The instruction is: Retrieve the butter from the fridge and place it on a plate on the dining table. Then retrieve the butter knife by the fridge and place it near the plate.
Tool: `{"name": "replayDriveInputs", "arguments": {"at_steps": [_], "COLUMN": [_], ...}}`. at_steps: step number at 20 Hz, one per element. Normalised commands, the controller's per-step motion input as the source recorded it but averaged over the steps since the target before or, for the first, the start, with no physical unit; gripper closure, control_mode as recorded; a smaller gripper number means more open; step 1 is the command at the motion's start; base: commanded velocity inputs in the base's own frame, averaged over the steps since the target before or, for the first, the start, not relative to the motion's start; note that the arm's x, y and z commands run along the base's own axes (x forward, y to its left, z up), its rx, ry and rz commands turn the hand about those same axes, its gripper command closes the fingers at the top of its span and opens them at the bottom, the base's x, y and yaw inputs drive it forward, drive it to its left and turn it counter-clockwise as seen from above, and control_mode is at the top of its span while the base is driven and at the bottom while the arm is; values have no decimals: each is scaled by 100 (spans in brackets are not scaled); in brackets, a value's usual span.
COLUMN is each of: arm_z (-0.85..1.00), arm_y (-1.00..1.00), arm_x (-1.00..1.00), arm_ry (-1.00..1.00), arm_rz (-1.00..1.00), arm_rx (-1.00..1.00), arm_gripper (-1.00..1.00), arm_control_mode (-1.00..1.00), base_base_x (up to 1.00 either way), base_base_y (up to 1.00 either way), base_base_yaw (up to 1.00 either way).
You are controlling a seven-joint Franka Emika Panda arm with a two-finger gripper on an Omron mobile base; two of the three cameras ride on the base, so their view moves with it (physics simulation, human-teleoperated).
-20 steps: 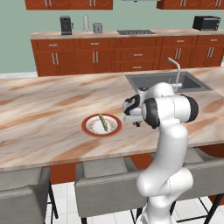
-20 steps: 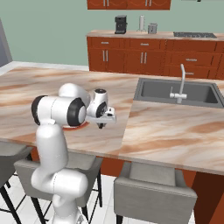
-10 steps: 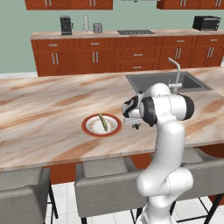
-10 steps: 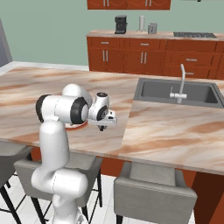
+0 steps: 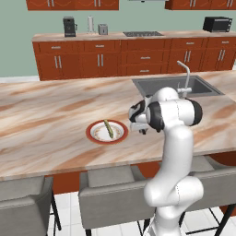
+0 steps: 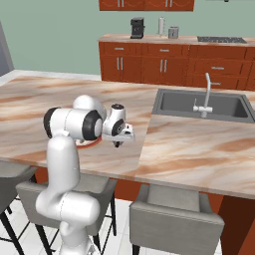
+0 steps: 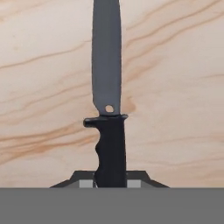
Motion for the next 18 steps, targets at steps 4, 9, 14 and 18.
{"name": "replayDriveInputs", "arguments": {"at_steps": [4,9,14,18], "arm_z": [-10,-15,-14,-9], "arm_y": [2,11,23,6], "arm_x": [23,24,25,20], "arm_ry": [0,0,0,0], "arm_rz": [0,0,0,0], "arm_rx": [0,0,0,0], "arm_gripper": [100,100,-100,-100], "arm_control_mode": [-100,-100,-100,-100], "base_base_x": [0,0,0,0], "base_base_y": [0,0,0,0], "base_base_yaw": [0,0,0,0]}}
